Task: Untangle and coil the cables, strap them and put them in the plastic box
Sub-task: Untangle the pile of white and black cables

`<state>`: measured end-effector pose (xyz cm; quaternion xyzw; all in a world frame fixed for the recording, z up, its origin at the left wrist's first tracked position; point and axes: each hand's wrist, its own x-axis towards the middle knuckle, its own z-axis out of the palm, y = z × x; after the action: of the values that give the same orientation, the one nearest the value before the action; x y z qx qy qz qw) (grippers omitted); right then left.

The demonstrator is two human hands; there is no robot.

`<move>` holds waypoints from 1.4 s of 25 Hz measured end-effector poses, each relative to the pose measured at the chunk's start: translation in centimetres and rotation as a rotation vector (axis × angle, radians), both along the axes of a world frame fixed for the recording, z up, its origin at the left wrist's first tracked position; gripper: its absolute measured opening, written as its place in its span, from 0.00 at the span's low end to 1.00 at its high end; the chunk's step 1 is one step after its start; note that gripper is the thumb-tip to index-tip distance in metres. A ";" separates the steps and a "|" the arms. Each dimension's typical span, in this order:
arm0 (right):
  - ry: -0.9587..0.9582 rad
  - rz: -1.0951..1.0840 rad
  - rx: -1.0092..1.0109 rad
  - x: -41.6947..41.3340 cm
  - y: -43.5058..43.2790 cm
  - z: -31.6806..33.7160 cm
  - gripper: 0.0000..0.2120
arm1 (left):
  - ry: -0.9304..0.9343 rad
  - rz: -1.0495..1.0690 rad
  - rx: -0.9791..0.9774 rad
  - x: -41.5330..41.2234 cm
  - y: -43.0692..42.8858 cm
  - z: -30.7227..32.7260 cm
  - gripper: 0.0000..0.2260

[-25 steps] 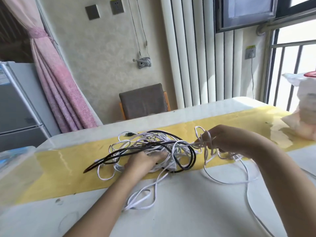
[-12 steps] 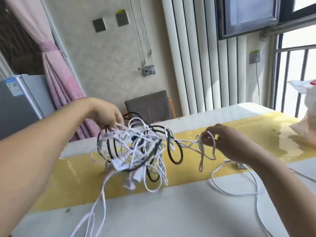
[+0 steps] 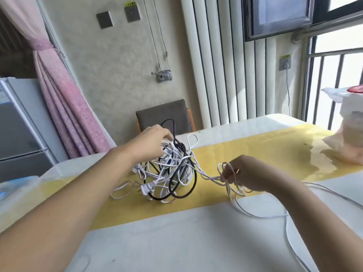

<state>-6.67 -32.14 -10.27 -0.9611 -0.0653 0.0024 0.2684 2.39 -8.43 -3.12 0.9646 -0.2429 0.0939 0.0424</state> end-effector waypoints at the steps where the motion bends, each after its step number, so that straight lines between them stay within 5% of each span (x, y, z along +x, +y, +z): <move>1: 0.018 0.000 0.011 -0.1 0.2 0.0 0.13 | -0.054 -0.050 -0.107 -1.7 -1.2 -0.5 0.16; 4: 0.041 -0.001 0.022 -0.1 1.0 -0.3 0.10 | -0.122 -0.047 -0.299 -5.6 -3.1 -2.9 0.03; 8: -0.010 -0.020 0.058 0.1 1.5 -0.5 0.11 | 0.041 0.119 -0.337 -7.1 -3.1 -7.8 0.10; 12: -0.079 0.037 0.188 -0.2 2.3 -0.3 0.14 | 0.537 -0.031 -0.943 -7.1 -3.3 -10.1 0.33; 14: -0.133 0.090 0.108 -0.5 3.0 -0.4 0.14 | 0.609 -0.129 -0.979 -7.1 -4.3 -10.8 0.37; 18: -0.100 0.180 0.127 -1.1 3.7 -0.2 0.10 | 0.406 -0.104 -1.033 -7.3 -4.5 -11.2 0.10; 23: -0.080 0.167 0.317 -1.2 2.8 0.6 0.10 | 0.809 -0.060 -1.701 -7.5 -4.0 -9.9 0.08; 27: -0.133 0.077 0.240 -1.5 1.0 1.5 0.03 | 0.378 0.023 -1.073 -7.2 -3.2 -10.5 0.16; 29: -0.073 0.135 0.340 -1.9 0.8 2.0 0.08 | 0.362 0.022 -1.028 -7.1 -3.1 -11.4 0.22; 32: -0.014 0.240 0.548 -2.6 1.5 2.5 0.12 | 0.226 0.076 -0.940 -6.9 -3.7 -12.0 0.07; 35: -0.226 0.043 0.605 -2.4 0.4 3.1 0.14 | 0.116 0.157 -0.904 -6.4 -3.3 -12.1 0.09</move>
<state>-9.12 -31.73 -7.17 -0.8303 -0.1126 -0.1184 0.5328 -4.05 -11.69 -15.25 0.8684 -0.1011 0.1392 0.4650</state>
